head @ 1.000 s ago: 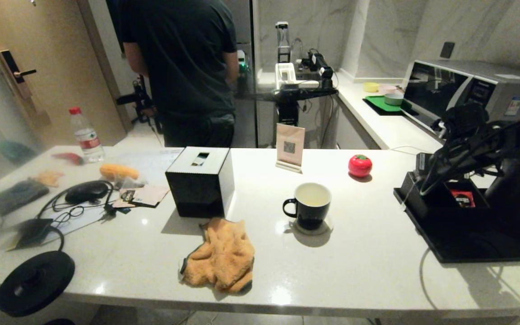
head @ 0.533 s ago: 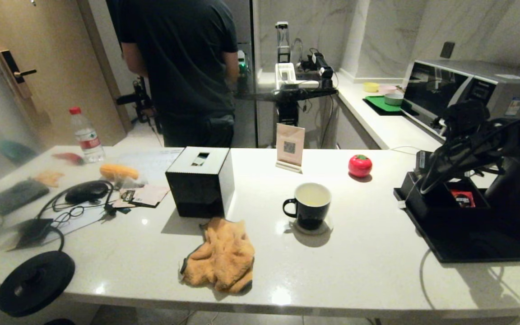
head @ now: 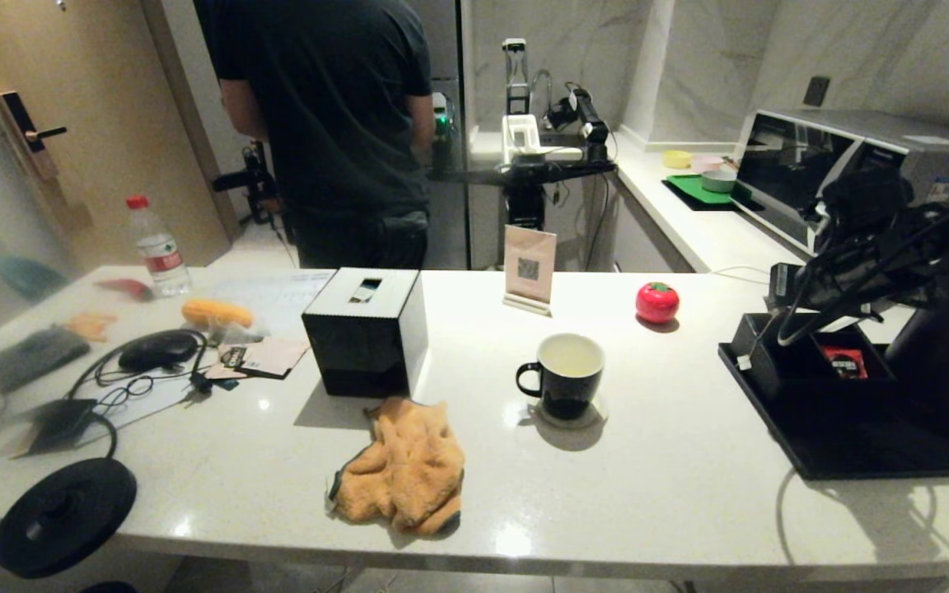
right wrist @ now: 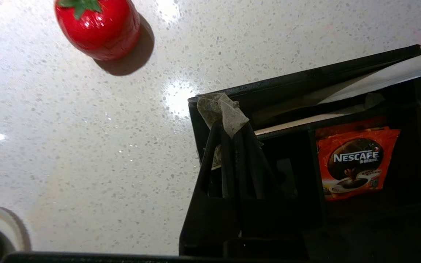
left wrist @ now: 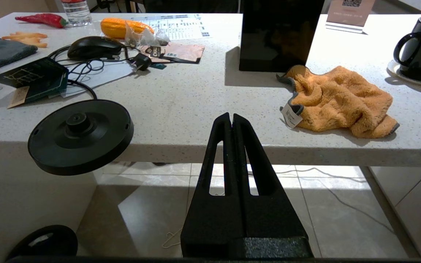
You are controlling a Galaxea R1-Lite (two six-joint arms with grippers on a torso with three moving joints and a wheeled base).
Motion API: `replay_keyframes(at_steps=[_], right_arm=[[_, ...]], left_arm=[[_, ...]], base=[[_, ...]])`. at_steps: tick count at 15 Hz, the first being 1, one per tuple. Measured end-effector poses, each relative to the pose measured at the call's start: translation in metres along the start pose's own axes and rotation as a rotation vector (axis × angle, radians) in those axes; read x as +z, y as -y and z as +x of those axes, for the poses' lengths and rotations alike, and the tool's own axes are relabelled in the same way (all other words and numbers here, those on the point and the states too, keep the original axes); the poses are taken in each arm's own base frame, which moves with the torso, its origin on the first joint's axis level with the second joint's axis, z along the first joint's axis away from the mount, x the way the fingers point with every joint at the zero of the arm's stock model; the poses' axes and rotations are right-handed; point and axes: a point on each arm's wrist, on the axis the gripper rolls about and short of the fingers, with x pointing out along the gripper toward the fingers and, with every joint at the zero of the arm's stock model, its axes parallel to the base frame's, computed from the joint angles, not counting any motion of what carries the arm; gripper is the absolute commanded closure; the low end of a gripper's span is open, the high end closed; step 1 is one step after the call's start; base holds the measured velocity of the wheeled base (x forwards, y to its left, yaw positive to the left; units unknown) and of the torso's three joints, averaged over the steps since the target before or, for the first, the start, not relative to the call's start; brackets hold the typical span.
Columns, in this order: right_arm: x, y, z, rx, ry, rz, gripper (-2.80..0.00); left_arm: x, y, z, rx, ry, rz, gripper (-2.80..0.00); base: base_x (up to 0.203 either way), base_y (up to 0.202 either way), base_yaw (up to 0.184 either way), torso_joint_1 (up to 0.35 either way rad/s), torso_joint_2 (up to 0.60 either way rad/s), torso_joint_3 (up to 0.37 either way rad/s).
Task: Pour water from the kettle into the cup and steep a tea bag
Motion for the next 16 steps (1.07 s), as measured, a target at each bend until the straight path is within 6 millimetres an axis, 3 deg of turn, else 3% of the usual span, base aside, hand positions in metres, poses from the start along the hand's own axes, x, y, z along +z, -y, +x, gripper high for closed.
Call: replay_keyframes(at_steps=[7,16], right_arm=[[0.006,0.002,-0.037,0.011,0.056,0.019,0.0],[0.011,0.004,-0.114,0.047,0.247,0.021,0.0]], left_arm=[[0.0,0.0,0.0,-0.001,0.0,0.0,0.0],[0.0,0.0,0.0,0.0,0.0,0.0,0.0]], base=[[0.0,0.0,0.0,0.0,0.0,0.0],[0.0,0.0,0.0,0.0,0.0,0.0]])
